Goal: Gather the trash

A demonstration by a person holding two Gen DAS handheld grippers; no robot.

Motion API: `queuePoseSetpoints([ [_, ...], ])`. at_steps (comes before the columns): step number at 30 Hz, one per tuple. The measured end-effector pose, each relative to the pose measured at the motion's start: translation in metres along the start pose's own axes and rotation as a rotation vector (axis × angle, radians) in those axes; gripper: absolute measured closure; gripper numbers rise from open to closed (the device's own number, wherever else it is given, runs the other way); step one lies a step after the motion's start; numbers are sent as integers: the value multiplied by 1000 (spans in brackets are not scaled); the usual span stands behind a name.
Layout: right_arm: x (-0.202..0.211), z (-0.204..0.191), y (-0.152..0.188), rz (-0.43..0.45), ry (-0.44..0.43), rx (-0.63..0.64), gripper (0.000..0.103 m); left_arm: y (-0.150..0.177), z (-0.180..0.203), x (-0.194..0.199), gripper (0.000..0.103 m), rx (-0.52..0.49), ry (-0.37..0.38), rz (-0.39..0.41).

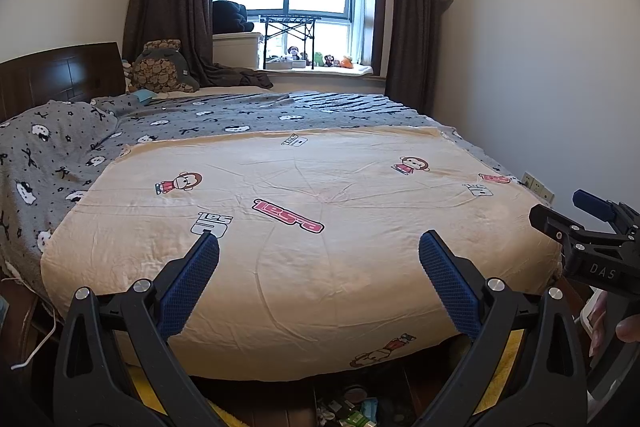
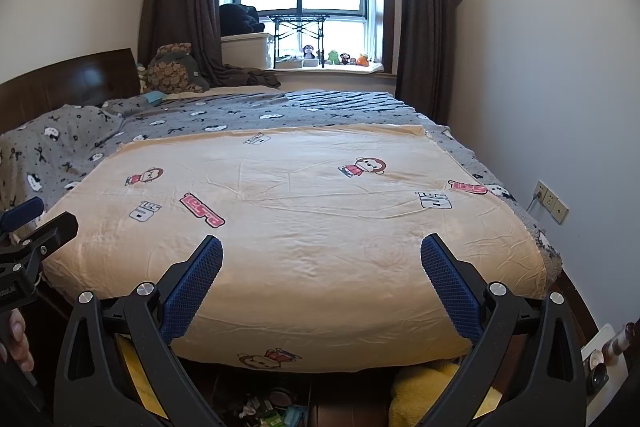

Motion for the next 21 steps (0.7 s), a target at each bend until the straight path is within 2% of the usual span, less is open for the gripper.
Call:
queuePoseSetpoints([
  [6, 0, 0, 0, 0, 0, 2, 4, -1, 0, 0, 8, 0, -30, 6],
  [21, 0, 0, 1, -1, 0, 1, 4, 1, 6, -2, 8, -10, -13, 10],
])
Point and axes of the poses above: each gripper's, at about its wrist camera, not at the fingertips, and x roughly against the way its jaws point, z to its right, y to its underside, the point moved 3 cm from there along -x, roughly the way its jaws point, and after that the axes turned 7 degrees about z, right-handed, at the moved point
